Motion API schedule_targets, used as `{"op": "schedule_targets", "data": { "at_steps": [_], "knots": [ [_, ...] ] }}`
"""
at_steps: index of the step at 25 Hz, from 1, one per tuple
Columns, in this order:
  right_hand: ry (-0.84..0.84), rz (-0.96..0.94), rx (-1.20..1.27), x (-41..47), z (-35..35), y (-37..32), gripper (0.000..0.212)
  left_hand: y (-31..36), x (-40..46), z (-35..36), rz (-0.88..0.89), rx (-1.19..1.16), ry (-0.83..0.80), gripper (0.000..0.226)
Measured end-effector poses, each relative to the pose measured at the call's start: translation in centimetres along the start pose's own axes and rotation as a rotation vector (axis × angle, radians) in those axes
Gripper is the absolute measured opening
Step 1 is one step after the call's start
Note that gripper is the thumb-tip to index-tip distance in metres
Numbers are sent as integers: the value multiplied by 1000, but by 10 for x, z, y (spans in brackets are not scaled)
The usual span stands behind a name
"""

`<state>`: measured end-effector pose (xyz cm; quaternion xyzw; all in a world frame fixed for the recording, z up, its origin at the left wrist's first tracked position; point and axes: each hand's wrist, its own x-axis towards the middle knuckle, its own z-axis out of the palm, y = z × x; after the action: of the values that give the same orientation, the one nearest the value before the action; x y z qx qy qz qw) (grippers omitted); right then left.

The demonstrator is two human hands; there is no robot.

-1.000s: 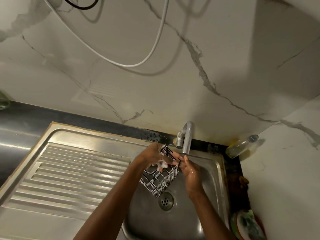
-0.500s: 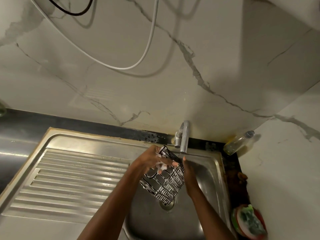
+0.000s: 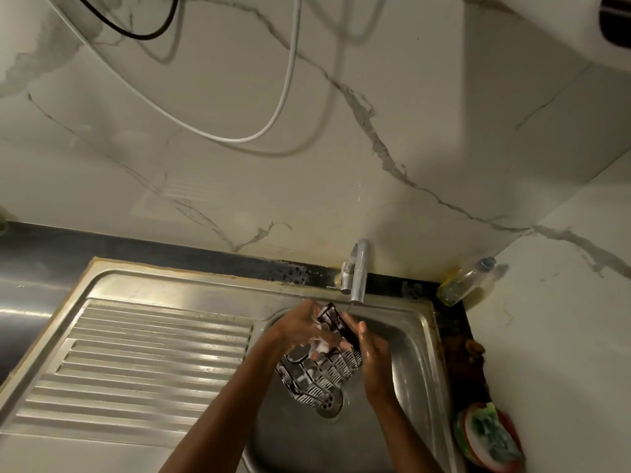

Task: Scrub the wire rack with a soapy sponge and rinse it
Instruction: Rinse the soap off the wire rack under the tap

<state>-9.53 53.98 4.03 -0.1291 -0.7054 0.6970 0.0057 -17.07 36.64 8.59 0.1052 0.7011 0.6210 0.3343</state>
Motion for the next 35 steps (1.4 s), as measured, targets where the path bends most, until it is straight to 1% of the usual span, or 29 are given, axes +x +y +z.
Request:
{"op": "schedule_targets", "data": {
  "at_steps": [2, 3, 5, 7, 9, 10, 12, 14, 16, 17, 19, 20, 22, 23, 26, 28, 29, 31, 32, 34, 35],
  "knots": [
    [25, 173, 30, 6, -10, 9, 43, 6, -2, -3, 3, -8, 8, 21],
    [-12, 247, 4, 8, -14, 16, 51, 7, -3, -4, 8, -12, 4, 21],
    [-75, 324, -43, 17, -17, 29, 63, 9, -4, -3, 8, 28, -11, 24],
    [-115, 362, -8, 23, -15, 29, 65, 8, -3, 1, -1, 47, -6, 20],
    [-161, 337, 51, 27, -3, 14, 60, 7, -1, -3, 10, 71, 4, 11],
    [-173, 304, 64, 27, 5, 3, 57, 6, 0, -7, 8, 90, 11, 14],
    [-140, 216, 103, 23, 16, -8, 50, 4, 1, -13, -20, 131, 16, 22],
    [-143, 122, 79, 18, 16, -5, 51, 4, -1, -15, -11, 158, 13, 25],
    [-119, 117, 61, 18, 4, 11, 53, 7, -6, -16, 18, 160, 14, 29],
    [-73, 137, 34, 19, -6, 21, 52, 5, -6, -17, 23, 144, 17, 35],
    [-28, 200, -59, 23, -22, 35, 44, -4, -9, -17, -2, 138, 46, 57],
    [-44, 202, -122, 27, -27, 41, 41, -7, -11, -15, -37, 165, 65, 67],
    [-111, 190, -209, 33, -21, 33, 45, -13, -14, -11, -93, 217, 59, 75],
    [-156, 136, -223, 32, -12, 23, 47, -12, -13, -8, -93, 226, 36, 73],
    [-258, -78, -230, 19, 16, -15, 45, -5, -4, -1, 10, 246, 1, 50],
    [-255, -171, -257, 20, 14, -16, 39, 3, -1, 4, 70, 249, -56, 48],
    [-228, -177, -288, 26, 4, -9, 36, 3, 3, 5, 74, 230, -79, 43],
    [-150, -66, -297, 37, -23, 8, 28, 5, 2, 8, 59, 244, -97, 41],
    [-105, -5, -314, 41, -36, 15, 26, 7, 1, 10, 72, 253, -105, 49],
    [-48, 57, -372, 49, -54, 20, 33, 5, 0, 14, 115, 257, -103, 67],
    [-38, 68, -361, 51, -55, 18, 37, 0, 3, 11, 99, 263, -101, 69]
  ]
}}
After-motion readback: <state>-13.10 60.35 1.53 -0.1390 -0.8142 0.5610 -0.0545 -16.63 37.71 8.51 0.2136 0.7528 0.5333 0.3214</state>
